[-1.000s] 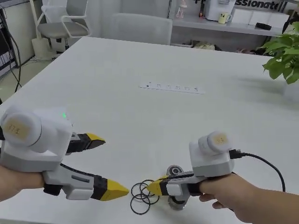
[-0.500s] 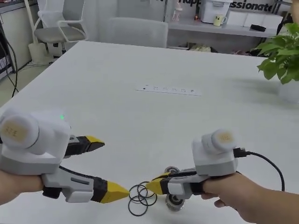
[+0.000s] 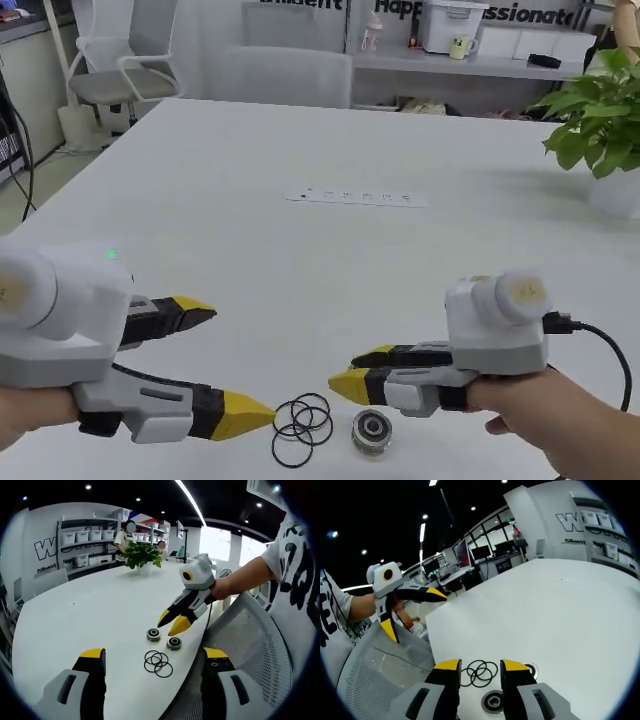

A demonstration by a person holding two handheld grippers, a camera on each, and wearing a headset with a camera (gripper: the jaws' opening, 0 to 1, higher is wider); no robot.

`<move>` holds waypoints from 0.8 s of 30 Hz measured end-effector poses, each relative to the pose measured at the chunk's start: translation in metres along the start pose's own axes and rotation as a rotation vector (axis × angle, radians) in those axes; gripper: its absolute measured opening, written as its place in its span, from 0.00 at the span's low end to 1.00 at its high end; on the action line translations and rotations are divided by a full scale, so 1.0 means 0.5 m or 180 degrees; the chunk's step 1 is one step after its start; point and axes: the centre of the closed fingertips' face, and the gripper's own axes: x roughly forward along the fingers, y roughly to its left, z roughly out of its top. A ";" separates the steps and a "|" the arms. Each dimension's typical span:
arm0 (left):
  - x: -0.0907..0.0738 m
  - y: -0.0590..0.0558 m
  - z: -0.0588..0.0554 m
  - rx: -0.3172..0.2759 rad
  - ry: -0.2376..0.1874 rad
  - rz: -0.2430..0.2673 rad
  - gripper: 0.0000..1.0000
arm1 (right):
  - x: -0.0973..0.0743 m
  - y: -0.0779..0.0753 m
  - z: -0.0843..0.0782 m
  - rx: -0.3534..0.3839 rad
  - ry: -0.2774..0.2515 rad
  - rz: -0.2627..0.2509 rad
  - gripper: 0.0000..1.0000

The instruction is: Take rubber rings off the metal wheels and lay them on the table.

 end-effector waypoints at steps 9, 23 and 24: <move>-0.007 -0.005 0.005 -0.0035 -0.0030 0.0036 0.76 | -0.049 0.007 0.013 -0.0208 -0.0125 -0.0090 0.42; -0.010 -0.012 0.011 -0.0041 -0.0067 0.0066 0.76 | -0.130 0.005 -0.006 -0.0531 -0.0073 -0.0380 0.54; -0.010 -0.012 0.012 -0.0042 -0.0078 0.0069 0.76 | -0.135 0.005 -0.007 -0.0546 -0.0074 -0.0398 0.55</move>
